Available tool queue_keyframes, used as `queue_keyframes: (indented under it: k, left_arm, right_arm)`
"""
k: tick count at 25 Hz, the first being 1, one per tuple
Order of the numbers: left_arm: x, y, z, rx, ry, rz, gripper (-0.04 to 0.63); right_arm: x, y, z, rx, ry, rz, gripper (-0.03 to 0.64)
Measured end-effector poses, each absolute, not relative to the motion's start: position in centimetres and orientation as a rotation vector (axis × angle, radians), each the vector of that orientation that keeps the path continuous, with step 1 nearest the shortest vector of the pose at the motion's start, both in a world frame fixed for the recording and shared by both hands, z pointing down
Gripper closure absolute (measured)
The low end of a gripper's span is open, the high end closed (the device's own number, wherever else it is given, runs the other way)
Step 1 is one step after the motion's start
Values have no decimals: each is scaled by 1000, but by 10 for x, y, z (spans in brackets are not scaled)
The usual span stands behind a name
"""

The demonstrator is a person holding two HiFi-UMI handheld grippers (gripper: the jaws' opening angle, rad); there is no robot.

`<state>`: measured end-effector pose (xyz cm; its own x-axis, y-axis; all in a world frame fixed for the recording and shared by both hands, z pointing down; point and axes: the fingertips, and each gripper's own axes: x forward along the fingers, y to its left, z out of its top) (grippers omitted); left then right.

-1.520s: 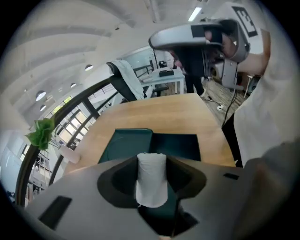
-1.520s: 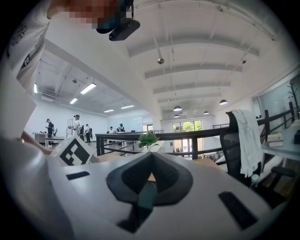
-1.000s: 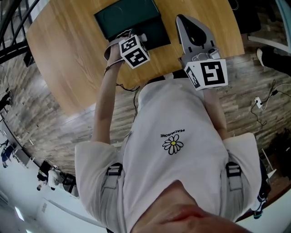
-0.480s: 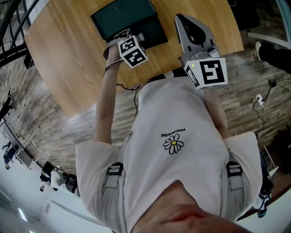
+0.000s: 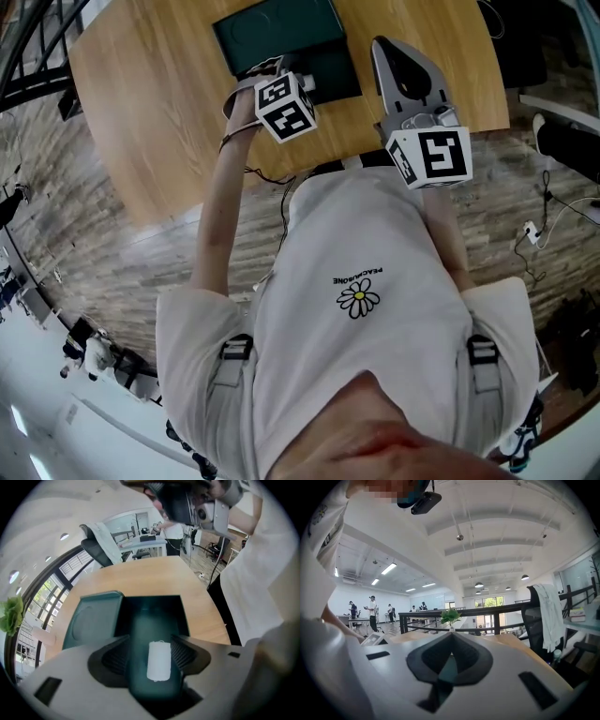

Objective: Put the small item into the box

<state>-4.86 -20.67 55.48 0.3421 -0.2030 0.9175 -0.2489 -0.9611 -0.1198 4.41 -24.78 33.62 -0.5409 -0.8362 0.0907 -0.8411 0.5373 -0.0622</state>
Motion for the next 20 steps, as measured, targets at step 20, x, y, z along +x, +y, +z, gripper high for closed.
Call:
queue_keyframes:
  k: [20]
  left_arm:
    - [-102, -240, 254, 2717, -1973, 187, 580]
  right_arm:
    - [-4, -251, 291, 1337, -2877, -5, 611]
